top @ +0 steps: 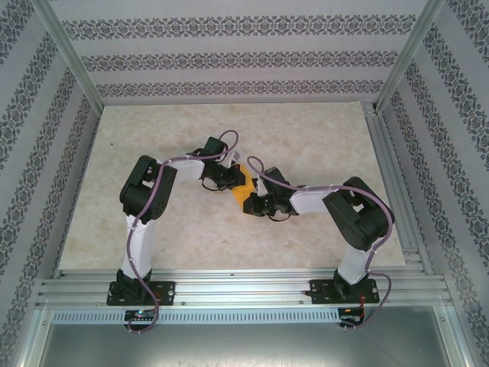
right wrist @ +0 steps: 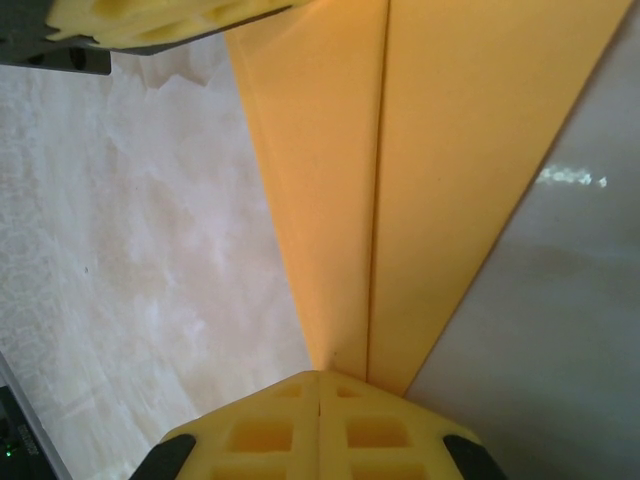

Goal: Fold a paper plane with a square sheet of paper (pick it up from the middle)
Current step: Fourth fold the wing at the center of the table.

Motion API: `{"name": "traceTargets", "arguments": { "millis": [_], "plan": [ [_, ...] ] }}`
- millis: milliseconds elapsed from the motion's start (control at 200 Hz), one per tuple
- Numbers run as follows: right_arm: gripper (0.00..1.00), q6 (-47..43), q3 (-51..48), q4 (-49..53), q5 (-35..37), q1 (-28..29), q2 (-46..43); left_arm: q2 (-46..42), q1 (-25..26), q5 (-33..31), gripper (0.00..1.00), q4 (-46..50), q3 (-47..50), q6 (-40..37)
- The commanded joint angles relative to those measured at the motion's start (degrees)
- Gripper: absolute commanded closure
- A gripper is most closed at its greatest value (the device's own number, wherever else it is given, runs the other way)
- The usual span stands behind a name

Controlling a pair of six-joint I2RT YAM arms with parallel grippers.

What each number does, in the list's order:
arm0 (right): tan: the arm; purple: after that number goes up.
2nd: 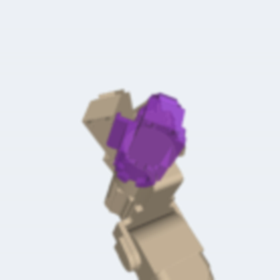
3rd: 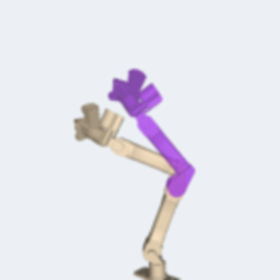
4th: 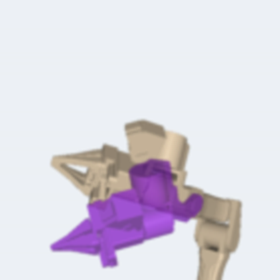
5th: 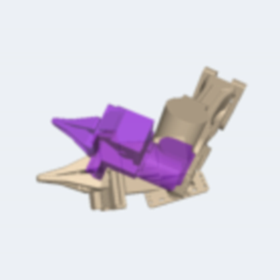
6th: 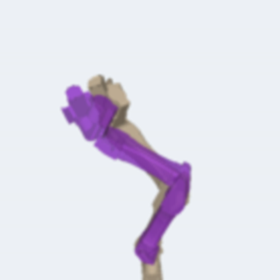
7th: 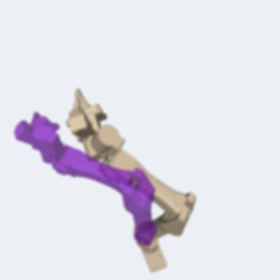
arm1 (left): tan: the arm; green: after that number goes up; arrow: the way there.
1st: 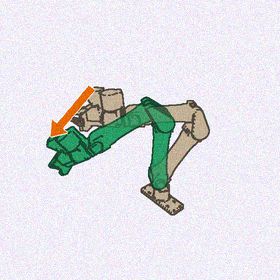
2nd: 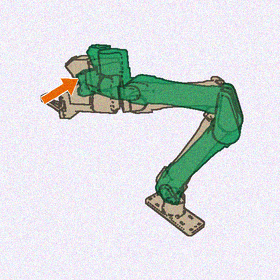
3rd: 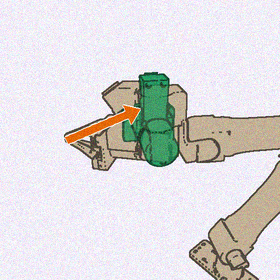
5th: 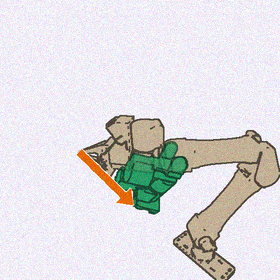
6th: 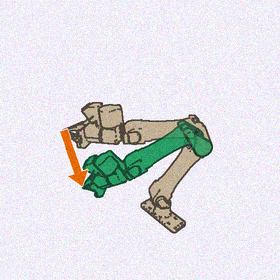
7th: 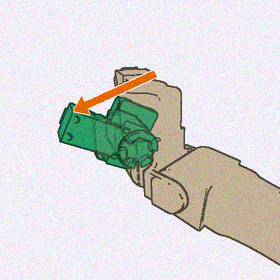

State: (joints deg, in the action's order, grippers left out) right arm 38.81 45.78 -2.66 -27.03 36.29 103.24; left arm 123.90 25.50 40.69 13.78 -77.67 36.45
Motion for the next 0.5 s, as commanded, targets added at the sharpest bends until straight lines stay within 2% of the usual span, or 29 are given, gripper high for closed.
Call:
{"name": "traceTargets", "arguments": {
  "millis": [0, 150, 495],
  "plan": [
    [0.97, -1.34, -3.09, 14.67, 0.85, 1.63, 4.02, 4.51, -2.03, -9.86, 1.00, 3.18, -0.56, -1.88],
    [1.00, -2.15, -2.33, 17.70, 3.56, 1.59, 4.82, 4.37, -3.27, -10.97, 1.00, 4.60, -2.87, -2.64],
    [1.00, -2.33, -1.72, 19.33, 5.17, 1.58, 5.77, 5.48, -5.09, -12.96, 1.00, 7.08, -8.02, -3.29]
  ]
}}
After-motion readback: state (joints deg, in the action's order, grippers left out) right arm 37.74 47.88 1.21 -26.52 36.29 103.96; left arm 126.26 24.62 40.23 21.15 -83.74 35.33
